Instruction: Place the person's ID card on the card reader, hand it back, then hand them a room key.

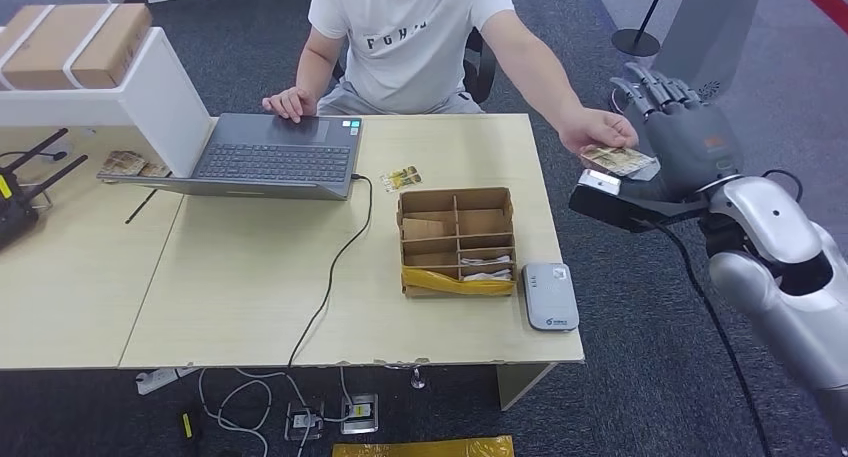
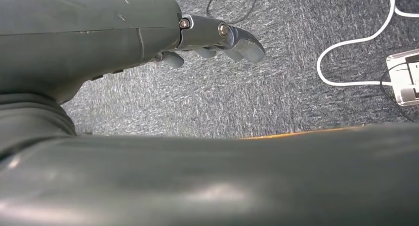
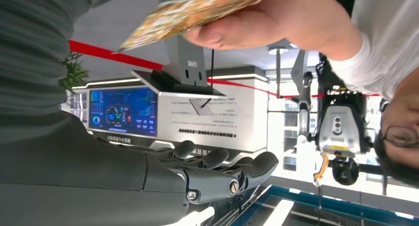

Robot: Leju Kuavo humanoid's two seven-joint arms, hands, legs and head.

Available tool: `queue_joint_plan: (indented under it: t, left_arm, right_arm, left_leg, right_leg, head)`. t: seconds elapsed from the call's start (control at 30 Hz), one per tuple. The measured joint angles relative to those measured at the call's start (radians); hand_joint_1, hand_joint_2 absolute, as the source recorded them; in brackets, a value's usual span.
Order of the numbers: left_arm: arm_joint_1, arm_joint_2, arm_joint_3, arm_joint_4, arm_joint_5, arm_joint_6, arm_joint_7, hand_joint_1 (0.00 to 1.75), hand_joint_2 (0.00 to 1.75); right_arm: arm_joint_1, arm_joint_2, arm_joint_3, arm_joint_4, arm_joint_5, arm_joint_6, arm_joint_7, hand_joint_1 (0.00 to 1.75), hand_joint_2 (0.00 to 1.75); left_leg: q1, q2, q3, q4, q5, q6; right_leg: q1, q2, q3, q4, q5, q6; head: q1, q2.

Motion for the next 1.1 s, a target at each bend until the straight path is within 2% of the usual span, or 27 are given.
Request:
queue_joint_plan:
  t: [0.03,0.17,0.47,1.1]
  left_arm:
    - [0.0,0.0,0.0,0.0,0.0,0.0,0.0,0.0,0.0]
    - [0.0,0.0,0.0,0.0,0.0,0.0,0.001,0.0,0.0]
    - [0.001,0.001,-0.001,0.0,-0.004,-0.001,0.002,0.0,0.0]
    - [0.003,0.006,-0.001,0.0,-0.004,0.006,0.004,0.0,0.0]
  right_arm:
    - [0.0,0.007,0.002,0.007,-0.003,-0.002,-0.004,0.0,1.75]
    - [0.0,0.026,0.009,0.029,-0.018,-0.01,-0.012,1.72,1.75]
    - [0.003,0.035,0.011,0.053,-0.043,-0.064,-0.018,1.75,1.75]
    - [0.066,0.022,0.01,0.093,-0.067,-0.09,-0.013,1.75,1.75]
  left_leg:
    - [0.0,0.0,0.0,0.0,0.0,0.0]
    - [0.0,0.0,0.0,0.0,0.0,0.0]
    - [0.0,0.0,0.0,0.0,0.0,0.0]
    - [0.0,0.001,0.0,0.0,0.0,0.0]
  right_leg:
    - [0.0,0.0,0.0,0.0,0.0,0.0]
    - [0.0,0.0,0.0,0.0,0.0,0.0]
    - [0.0,0.0,-0.001,0.0,0.0,0.0]
    - [0.0,0.002,-0.001,0.0,0.0,0.0]
  head:
    - [0.0,0.0]
    - [0.0,0.0]
    - [0.0,0.0]
    - [0.0,0.0]
